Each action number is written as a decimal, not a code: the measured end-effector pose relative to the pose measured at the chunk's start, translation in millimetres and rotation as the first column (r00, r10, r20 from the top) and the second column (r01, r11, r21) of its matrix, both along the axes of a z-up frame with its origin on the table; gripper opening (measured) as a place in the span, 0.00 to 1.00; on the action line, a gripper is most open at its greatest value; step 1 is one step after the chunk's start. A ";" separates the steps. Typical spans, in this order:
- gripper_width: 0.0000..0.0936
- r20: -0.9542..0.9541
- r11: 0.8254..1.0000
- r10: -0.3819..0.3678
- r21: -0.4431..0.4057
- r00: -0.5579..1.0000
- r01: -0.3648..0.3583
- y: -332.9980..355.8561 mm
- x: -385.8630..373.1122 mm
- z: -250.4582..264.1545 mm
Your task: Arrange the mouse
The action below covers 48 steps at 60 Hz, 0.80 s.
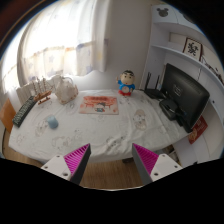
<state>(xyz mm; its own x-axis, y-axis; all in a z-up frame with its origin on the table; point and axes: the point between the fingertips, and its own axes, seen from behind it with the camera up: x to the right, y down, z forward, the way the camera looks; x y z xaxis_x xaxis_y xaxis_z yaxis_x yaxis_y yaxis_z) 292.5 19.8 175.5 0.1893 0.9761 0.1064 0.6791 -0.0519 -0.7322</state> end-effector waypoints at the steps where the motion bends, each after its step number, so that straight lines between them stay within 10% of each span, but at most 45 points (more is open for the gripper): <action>1: 0.91 0.001 1.000 0.004 -0.002 1.000 -0.004 -1.5 0.8 1.0; 48: 0.91 -0.009 0.963 0.260 -0.069 0.966 -0.260 -270.5 -39.7 -31.7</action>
<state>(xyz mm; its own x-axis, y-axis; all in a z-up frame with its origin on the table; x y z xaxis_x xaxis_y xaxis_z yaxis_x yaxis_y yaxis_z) 252.9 -250.7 143.8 -0.0718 0.9967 0.0373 0.6763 0.0761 -0.7327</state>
